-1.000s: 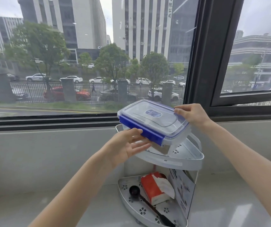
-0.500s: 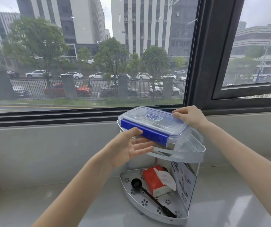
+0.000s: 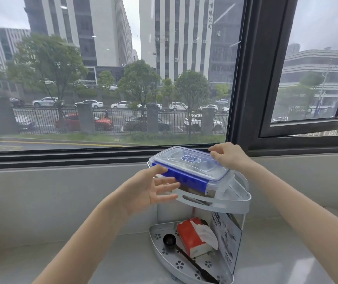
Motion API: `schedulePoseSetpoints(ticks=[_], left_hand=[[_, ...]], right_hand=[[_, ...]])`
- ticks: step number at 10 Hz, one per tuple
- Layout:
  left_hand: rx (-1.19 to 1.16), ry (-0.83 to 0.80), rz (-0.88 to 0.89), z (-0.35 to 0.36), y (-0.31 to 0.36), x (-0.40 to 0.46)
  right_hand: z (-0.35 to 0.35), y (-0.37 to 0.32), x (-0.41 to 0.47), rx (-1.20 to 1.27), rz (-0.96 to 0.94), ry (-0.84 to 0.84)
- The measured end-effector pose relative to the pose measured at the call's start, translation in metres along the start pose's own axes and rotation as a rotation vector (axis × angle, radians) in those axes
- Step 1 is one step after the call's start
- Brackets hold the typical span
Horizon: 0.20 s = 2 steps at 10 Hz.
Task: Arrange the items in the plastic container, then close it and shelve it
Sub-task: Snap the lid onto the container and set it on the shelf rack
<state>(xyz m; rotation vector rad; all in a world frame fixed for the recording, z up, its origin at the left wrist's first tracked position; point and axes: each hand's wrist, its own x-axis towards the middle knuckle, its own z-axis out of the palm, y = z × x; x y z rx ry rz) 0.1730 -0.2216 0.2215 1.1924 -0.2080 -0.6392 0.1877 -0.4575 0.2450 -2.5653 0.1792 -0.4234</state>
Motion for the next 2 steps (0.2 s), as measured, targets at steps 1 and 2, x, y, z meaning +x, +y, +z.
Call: schedulePoseSetpoints(ticks=[1, 2], left_hand=[[0.094, 0.067, 0.062, 0.001, 0.022, -0.020], [0.191, 0.148, 0.162, 0.001, 0.035, -0.030]], right_hand=[[-0.011, -0.027, -0.010, -0.060, -0.055, -0.006], [-0.019, -0.046, -0.015, -0.086, -0.097, 0.038]])
